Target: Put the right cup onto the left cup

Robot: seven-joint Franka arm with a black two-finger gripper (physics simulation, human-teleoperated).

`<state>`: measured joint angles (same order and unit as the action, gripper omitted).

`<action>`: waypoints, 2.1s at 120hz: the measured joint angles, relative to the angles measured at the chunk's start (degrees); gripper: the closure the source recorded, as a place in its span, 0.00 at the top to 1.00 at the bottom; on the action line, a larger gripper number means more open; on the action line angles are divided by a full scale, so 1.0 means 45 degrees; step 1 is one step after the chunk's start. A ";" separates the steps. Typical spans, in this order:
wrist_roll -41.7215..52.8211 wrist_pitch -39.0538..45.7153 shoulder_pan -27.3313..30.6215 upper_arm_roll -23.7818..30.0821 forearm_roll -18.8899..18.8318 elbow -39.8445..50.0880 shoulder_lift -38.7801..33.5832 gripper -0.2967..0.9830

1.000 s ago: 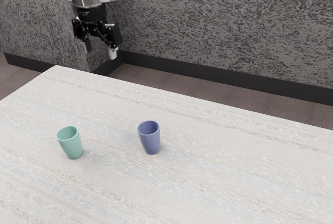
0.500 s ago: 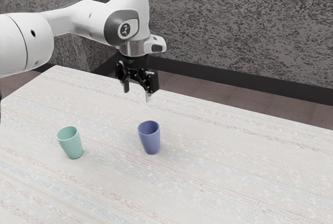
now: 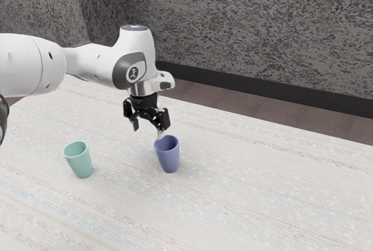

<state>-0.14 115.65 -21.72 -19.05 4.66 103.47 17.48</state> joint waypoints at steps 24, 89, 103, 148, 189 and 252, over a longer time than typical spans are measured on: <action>-0.0006 0.0994 -0.0014 0.0087 0.0188 0.0514 0.0297 0.77; -0.0044 0.1995 0.0023 0.0113 0.0382 0.0565 0.1085 0.69; -0.0043 0.2135 0.0001 0.0123 0.0385 0.0558 0.1286 0.56; -0.0076 0.2540 -0.0055 0.0249 0.0371 0.0527 0.1474 0.21; -0.0145 0.2525 -0.0112 0.0233 0.0113 0.0535 0.0925 0.16; -0.0374 0.1594 0.0575 -0.0555 -0.1086 0.3197 -0.3652 0.16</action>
<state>-1.82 122.83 -19.14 -21.54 -0.22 117.86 1.04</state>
